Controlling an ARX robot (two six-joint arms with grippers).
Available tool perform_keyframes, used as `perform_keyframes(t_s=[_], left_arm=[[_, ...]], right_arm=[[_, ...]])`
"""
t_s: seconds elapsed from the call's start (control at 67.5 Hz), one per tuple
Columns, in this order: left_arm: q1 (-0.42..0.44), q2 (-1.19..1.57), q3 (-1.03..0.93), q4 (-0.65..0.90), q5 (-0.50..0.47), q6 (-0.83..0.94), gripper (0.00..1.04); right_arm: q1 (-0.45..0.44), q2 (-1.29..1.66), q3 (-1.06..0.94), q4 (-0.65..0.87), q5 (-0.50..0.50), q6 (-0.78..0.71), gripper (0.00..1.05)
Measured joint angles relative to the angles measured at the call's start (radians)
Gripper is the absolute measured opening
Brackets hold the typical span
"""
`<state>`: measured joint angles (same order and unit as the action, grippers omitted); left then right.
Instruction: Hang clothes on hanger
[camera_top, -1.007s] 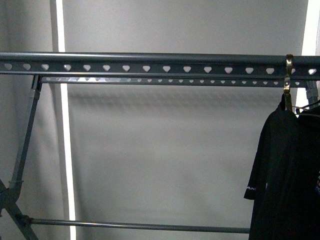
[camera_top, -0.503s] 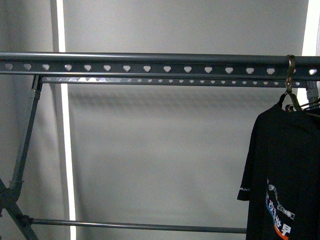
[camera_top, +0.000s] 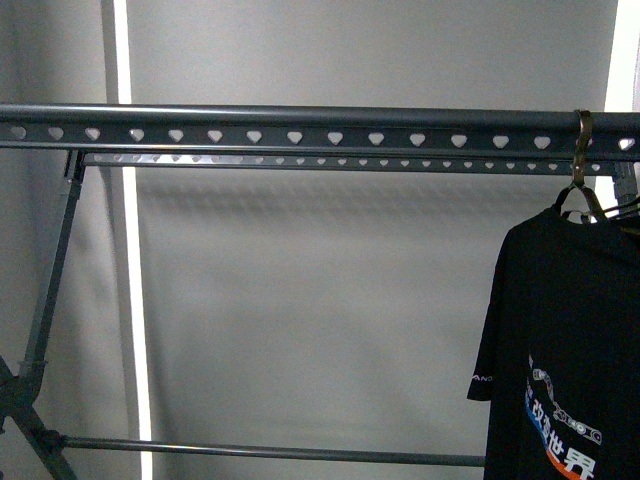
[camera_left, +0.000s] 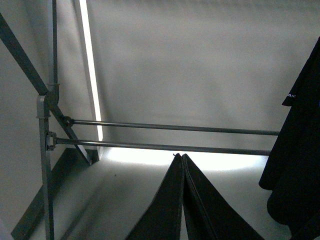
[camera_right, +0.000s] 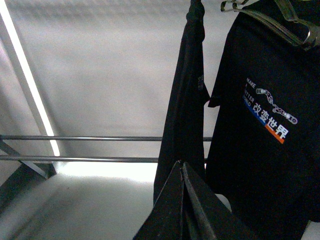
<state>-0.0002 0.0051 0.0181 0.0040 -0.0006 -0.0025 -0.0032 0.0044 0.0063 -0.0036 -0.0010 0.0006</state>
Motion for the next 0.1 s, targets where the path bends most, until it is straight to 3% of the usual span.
perform_keyframes(t_s=[0.104], left_arm=[[0.000, 0.000, 0.000, 0.000, 0.000, 0.000, 0.27]], right_arm=[[0.000, 0.000, 0.000, 0.000, 0.000, 0.000, 0.23]])
